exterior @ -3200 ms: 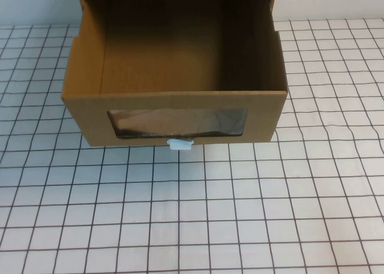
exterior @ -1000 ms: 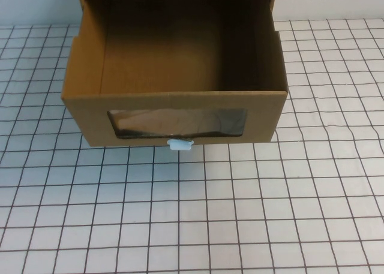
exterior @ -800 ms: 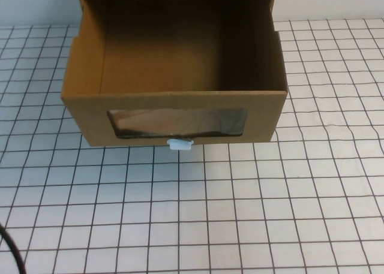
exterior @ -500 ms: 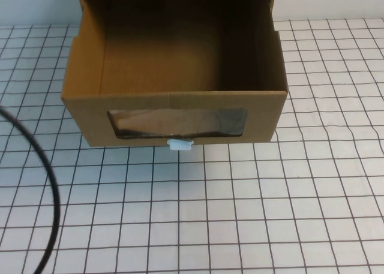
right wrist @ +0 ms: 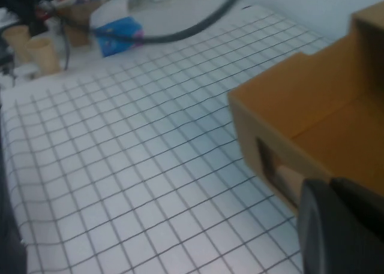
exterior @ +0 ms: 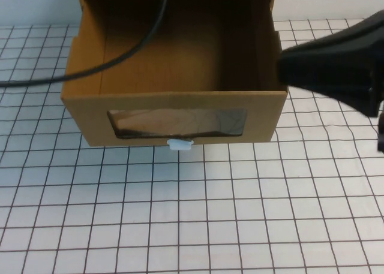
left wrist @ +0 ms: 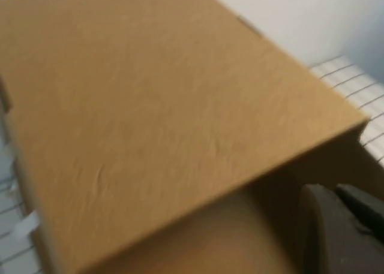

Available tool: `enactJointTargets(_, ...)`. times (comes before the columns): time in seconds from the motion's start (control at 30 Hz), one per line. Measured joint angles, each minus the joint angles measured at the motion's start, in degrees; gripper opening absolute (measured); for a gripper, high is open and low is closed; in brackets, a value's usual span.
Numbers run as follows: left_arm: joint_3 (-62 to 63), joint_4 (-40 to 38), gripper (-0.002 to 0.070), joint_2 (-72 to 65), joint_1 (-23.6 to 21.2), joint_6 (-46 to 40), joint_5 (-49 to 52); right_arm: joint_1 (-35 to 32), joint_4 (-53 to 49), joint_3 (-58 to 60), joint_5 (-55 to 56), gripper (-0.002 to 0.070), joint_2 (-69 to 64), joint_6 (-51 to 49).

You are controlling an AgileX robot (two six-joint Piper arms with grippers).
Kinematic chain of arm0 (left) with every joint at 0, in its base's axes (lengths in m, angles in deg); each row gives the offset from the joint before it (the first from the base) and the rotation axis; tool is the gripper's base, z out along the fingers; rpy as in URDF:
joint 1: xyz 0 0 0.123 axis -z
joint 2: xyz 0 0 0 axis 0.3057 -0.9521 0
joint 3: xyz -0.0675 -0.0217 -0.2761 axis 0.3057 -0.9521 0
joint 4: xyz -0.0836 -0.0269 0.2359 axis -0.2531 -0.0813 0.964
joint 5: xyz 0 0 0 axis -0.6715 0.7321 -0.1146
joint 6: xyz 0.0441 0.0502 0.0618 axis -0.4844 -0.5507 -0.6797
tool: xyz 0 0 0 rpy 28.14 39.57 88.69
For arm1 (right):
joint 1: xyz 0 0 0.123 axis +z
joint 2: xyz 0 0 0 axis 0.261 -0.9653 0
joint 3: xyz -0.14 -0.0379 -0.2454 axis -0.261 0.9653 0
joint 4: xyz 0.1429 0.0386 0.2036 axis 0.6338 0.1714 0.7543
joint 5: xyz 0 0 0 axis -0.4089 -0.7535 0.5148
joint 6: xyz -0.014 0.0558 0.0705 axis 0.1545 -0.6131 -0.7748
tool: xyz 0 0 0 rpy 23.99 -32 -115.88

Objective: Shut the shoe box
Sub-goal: Press the shoe box with left arm

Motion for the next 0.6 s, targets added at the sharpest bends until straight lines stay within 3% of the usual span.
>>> enactJointTargets(0.43,24.6,-13.2,-0.0002,-26.9,0.0,-2.0,4.0,15.4,-6.1,0.0,4.6,-0.0013,-15.0,8.1)
enactJointTargets(0.6,25.5,-14.4,-0.0002,-33.0,0.0,-1.9,4.4,20.6,-6.7,0.0,9.9,-0.0013,-21.9,24.3)
